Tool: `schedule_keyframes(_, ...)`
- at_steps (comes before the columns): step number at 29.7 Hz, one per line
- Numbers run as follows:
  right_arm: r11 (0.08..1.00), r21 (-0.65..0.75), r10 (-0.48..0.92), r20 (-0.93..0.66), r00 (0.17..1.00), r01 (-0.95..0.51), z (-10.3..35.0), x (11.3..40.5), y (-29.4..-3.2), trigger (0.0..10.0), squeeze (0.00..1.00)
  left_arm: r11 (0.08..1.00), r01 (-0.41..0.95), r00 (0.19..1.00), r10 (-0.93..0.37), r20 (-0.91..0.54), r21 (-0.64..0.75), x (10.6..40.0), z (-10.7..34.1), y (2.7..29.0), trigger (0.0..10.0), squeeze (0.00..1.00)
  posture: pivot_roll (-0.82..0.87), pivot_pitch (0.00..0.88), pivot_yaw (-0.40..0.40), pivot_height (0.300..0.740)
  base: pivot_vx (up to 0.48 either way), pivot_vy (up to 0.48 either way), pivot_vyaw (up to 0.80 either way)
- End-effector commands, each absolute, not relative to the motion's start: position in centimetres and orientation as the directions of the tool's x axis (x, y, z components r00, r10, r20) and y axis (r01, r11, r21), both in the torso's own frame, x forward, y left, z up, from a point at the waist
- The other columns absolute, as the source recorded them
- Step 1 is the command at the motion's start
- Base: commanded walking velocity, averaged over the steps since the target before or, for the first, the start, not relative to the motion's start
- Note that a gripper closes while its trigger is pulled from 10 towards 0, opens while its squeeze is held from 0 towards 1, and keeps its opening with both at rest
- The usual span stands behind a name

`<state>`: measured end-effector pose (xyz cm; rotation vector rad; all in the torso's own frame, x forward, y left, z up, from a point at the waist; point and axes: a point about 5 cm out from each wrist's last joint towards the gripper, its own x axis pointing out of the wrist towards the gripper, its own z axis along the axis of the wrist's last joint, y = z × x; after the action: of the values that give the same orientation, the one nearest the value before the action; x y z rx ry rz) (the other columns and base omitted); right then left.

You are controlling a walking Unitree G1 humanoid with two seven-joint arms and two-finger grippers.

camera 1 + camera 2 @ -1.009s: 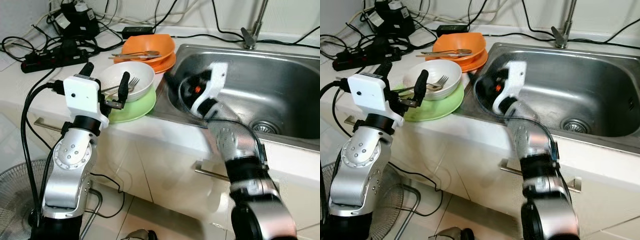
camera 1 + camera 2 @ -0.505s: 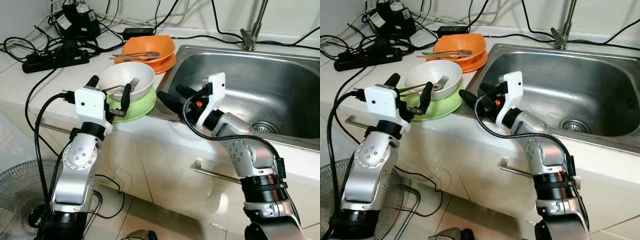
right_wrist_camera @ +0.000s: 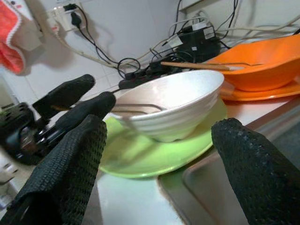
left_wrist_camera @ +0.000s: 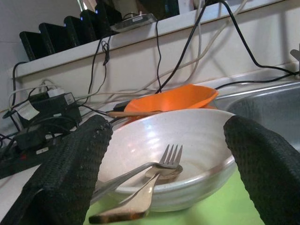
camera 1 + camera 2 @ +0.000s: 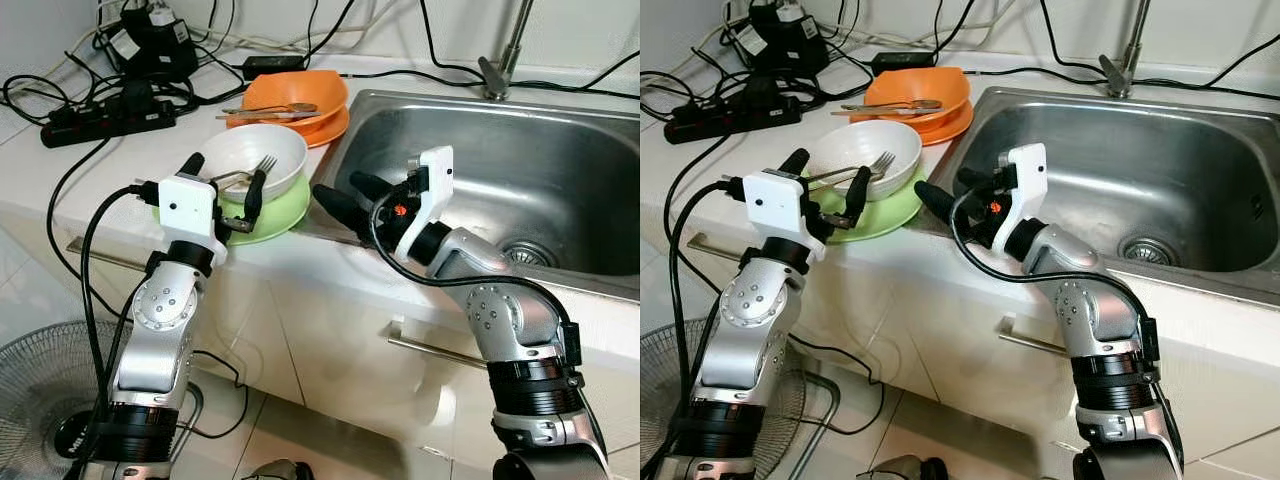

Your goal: Kitchen organization

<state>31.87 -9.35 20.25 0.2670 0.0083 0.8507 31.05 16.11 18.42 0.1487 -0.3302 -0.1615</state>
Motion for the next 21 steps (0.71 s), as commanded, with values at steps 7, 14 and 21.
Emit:
schedule_keyframes(7, 0.602, 0.234, 0.767, 0.098, 0.634, -0.764, 20.48, 31.31, -9.06, 10.0, 0.0, 0.973, 0.171, 0.919, -0.214, 0.331, 0.155, 31.27, 18.51, 15.92, 0.0, 0.0, -0.02, 0.053, 0.131, 0.74, 0.0, 0.0, 0.0)
schedule_keyframes(14, 0.609, 0.239, 0.761, 0.095, 0.642, -0.756, 20.39, 31.34, -9.09, 10.0, 0.0, 0.97, 0.185, 0.913, -0.229, 0.337, 0.155, 31.4, 18.59, 15.85, 0.0, 0.0, -0.02, 0.054, 0.132, 0.74, 0.0, 0.0, 0.0)
schedule_keyframes(21, 0.612, 0.241, 0.758, 0.094, 0.645, -0.754, 20.38, 31.37, -9.05, 10.0, 0.0, 0.971, 0.181, 0.914, -0.224, 0.339, 0.155, 31.46, 18.65, 16.06, 0.0, 0.0, -0.02, 0.054, 0.13, 0.74, 0.0, 0.0, 0.0)
